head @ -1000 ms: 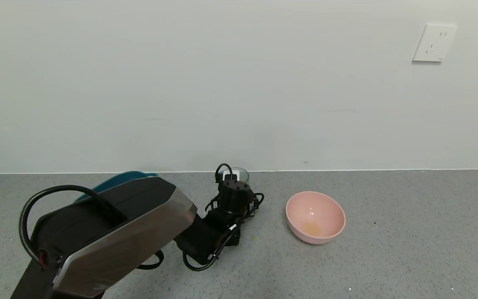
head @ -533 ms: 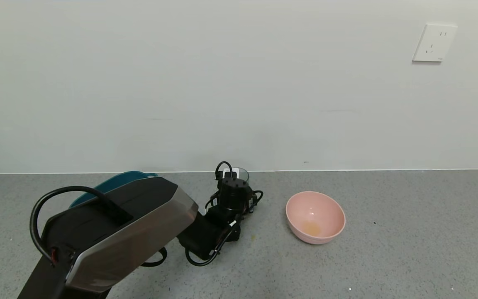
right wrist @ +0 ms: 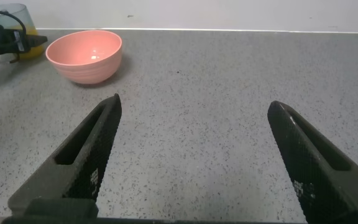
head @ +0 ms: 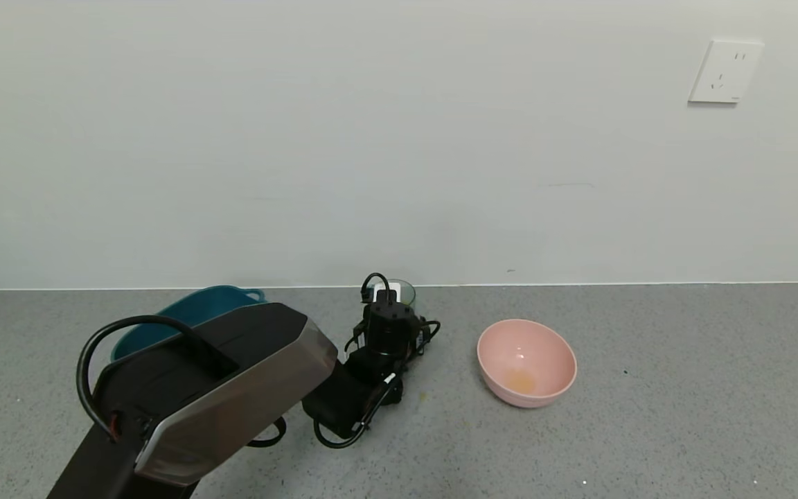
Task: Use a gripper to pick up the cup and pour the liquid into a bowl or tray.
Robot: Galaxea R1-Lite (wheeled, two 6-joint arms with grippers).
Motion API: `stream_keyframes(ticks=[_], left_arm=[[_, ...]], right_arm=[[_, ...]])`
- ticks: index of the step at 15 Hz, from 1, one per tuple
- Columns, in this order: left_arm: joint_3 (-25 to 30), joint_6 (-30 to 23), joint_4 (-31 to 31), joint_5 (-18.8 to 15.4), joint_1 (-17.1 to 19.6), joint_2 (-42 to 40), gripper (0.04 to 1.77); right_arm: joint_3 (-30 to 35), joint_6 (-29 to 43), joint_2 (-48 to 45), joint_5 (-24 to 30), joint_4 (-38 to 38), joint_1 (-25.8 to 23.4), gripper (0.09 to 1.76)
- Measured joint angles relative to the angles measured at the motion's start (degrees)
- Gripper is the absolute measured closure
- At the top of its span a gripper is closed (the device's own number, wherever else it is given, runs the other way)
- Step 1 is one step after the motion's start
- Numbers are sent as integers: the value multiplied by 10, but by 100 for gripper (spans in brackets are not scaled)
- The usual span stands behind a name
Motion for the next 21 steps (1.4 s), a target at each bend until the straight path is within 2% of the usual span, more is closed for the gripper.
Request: stream_keyframes(ticks=[16,17,18,21], left_arm=[[-23,2,0,0,7,18,10],[-24,2,-1,1,7,18,31],[-24,2,0,1,7,18,43],[-23,3,0,1,8,18,49]], right_arm=[[0,0,0,0,0,0,14],[0,0,0,0,0,0,14],[0,0,0,0,0,0,14],[0,0,0,0,0,0,14]])
